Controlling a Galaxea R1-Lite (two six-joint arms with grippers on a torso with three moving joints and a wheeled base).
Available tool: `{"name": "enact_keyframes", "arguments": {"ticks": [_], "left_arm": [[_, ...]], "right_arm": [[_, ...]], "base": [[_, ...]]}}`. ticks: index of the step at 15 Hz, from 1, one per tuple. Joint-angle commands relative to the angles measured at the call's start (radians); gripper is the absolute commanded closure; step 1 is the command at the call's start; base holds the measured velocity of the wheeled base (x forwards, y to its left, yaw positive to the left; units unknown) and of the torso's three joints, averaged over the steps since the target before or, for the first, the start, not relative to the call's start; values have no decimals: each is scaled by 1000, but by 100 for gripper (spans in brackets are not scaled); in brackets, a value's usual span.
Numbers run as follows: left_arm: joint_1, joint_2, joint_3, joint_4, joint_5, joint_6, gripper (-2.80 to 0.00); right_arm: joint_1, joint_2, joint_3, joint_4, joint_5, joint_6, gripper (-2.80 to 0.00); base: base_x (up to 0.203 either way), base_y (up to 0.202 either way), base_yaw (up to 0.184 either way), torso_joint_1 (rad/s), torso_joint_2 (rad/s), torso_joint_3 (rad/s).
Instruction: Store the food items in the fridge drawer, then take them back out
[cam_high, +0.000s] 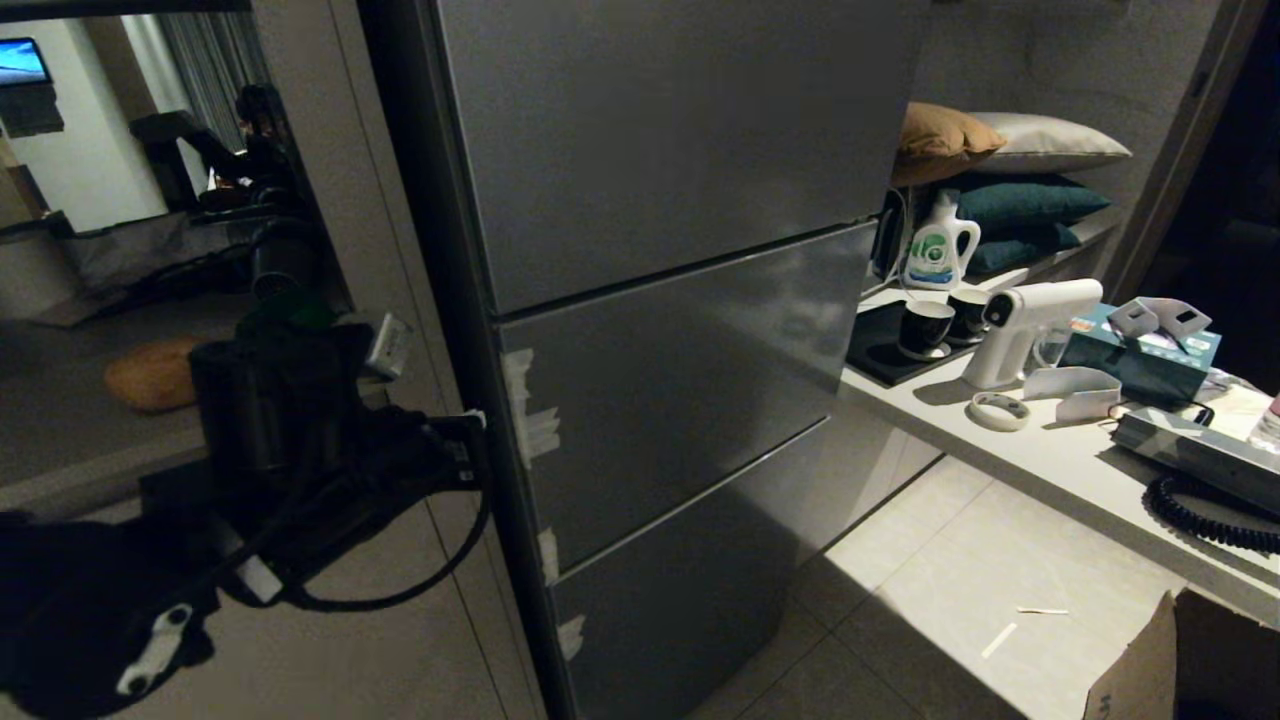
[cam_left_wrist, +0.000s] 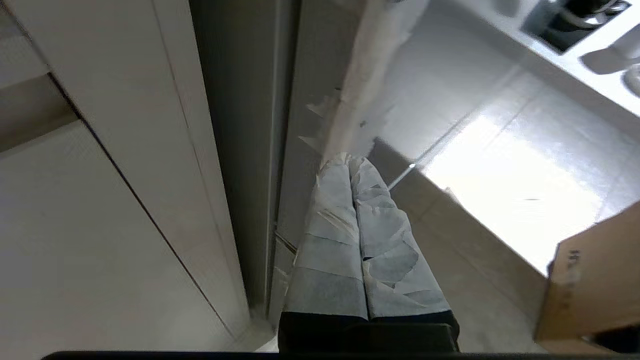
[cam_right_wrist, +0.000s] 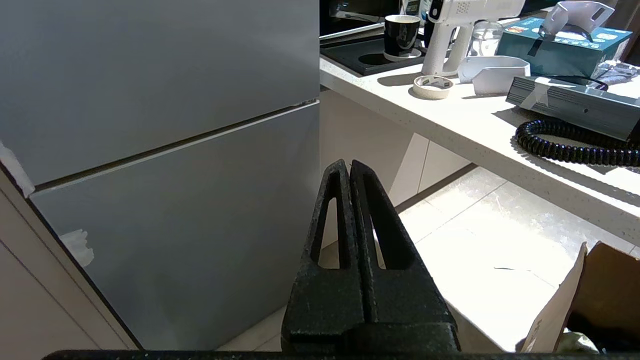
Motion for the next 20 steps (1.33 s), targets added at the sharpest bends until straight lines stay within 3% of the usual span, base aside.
{"name": "enact_keyframes", "arguments": {"ticks": [1, 14, 20], "left_arm": [[0, 46, -27, -6, 13, -1, 0], [22, 173, -188, -7, 31, -7, 0], [64, 201, -195, -61, 28, -5, 0]], "right_arm": [[0, 1, 31, -1, 0, 1, 0], [0, 1, 31, -1, 0, 2, 0], [0, 1, 31, -1, 0, 2, 0]], "base": [[0, 0, 0, 0, 0, 0], [0, 0, 0, 0, 0, 0], [0, 0, 0, 0, 0, 0]]}}
